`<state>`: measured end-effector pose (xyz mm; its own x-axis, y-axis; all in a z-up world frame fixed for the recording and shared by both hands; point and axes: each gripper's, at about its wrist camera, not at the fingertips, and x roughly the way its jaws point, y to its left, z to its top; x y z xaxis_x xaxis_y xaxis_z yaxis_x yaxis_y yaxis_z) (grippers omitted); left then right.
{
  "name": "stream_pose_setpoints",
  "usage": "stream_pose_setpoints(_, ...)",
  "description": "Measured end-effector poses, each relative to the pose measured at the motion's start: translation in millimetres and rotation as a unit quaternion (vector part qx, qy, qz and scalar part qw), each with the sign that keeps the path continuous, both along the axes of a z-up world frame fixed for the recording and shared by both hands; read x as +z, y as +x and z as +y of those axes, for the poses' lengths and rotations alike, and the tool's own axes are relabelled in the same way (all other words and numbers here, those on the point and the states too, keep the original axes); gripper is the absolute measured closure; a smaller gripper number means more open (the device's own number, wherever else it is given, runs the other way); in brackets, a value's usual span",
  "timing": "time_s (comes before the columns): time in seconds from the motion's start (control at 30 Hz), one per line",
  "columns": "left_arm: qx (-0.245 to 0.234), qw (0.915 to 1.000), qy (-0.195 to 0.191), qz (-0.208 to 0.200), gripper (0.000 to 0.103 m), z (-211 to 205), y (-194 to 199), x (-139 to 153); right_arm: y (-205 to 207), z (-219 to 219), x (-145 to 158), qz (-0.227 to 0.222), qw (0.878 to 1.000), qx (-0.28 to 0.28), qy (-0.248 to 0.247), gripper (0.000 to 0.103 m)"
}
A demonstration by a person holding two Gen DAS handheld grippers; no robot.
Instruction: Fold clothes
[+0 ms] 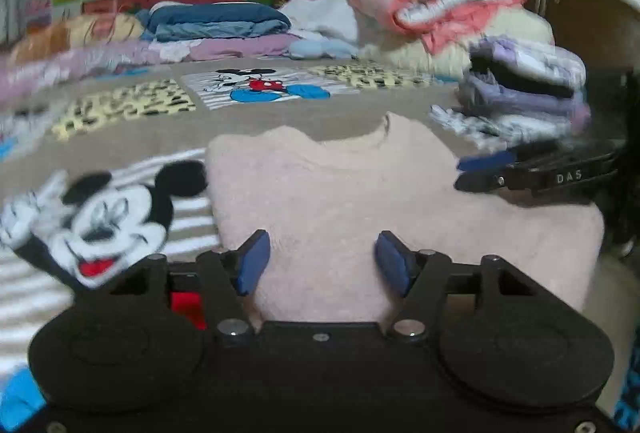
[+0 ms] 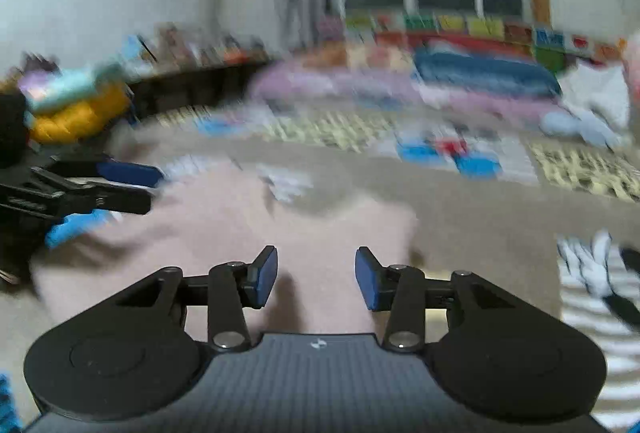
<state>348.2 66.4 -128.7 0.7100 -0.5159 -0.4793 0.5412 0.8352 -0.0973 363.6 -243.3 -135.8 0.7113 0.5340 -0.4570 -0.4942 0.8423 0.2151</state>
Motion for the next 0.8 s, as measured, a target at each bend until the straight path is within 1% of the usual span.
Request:
stream_pose_setpoints(0.03, 0.003, 0.9999, -0.003, 0.011, 0.041, 2, 3, 2, 5, -1, -2, 0.003, 1.000, -0.004, 0.002, 0.058)
stream_pose_setpoints(0.07, 0.006, 0.9999, 0.002, 0.012, 0.041, 1, 2, 4, 9, -3, -4, 0.007, 1.000, -0.007, 0.005, 0.058)
stream_pose_setpoints(0.17, 0.013, 0.9997, 0.013, -0.013, 0.041, -1, -9, 5, 10, -9, -4, 0.020, 1.000, -0.009, 0.012, 0.058)
stream_pose_setpoints(0.27, 0.018, 0.9988, 0.020, -0.042, 0.043, -1, -24, 17, -1, -5, -1, -0.008, 1.000, -0.016, -0.003, 0.058)
stream_pose_setpoints(0.33, -0.004, 0.9982, 0.023, -0.055, 0.043, -2, -37, 27, -15, -7, 8, -0.032, 0.999, -0.026, -0.006, 0.056)
stream_pose_setpoints(0.4, -0.029, 0.9966, 0.033, -0.069, 0.043, -6, -52, 32, -30, -8, 21, -0.052, 0.999, -0.012, -0.005, 0.056)
stream_pose_setpoints(0.43, -0.038, 0.9961, 0.035, -0.071, 0.043, -7, -57, 32, -40, -6, 26, -0.064, 0.998, -0.002, -0.012, 0.056)
stream_pose_setpoints(0.47, -0.045, 0.9965, 0.031, -0.062, 0.043, -6, -58, 29, -50, -2, 30, -0.074, 0.997, 0.012, -0.022, 0.056)
stream_pose_setpoints(0.5, -0.052, 0.9969, 0.027, -0.052, 0.043, -5, -59, 26, -60, 2, 33, -0.084, 0.996, 0.025, -0.032, 0.056)
stream_pose_setpoints(0.53, -0.049, 0.9977, 0.033, -0.033, 0.043, -6, -57, 18, -68, 6, 34, -0.089, 0.994, 0.039, -0.041, 0.056)
stream_pose_setpoints(0.57, -0.040, 0.9978, 0.047, -0.024, 0.041, -7, -54, 8, -75, 11, 32, -0.088, 0.993, 0.055, -0.048, 0.055)
stream_pose_setpoints(0.6, -0.038, 0.9983, 0.036, -0.026, 0.040, -4, -54, 2, -79, 16, 27, -0.081, 0.993, 0.067, -0.059, 0.053)
stream_pose_setpoints(0.63, -0.035, 0.9987, 0.030, -0.020, 0.039, -2, -52, 2, -77, 20, 19, -0.064, 0.993, 0.070, -0.070, 0.053)
stream_pose_setpoints(0.67, -0.032, 0.9991, 0.024, -0.014, 0.038, 0, -49, 3, -73, 21, 11, -0.048, 0.994, 0.066, -0.066, 0.051)
stream_pose_setpoints(0.73, -0.028, 0.9988, 0.031, -0.024, 0.038, -4, -54, 1, -64, 15, 4, -0.033, 0.997, 0.058, -0.038, 0.051)
stream_pose_setpoints(0.8, -0.019, 0.9992, 0.028, -0.023, 0.038, -4, -58, 2, -67, 15, 6, -0.030, 0.997, 0.054, -0.042, 0.051)
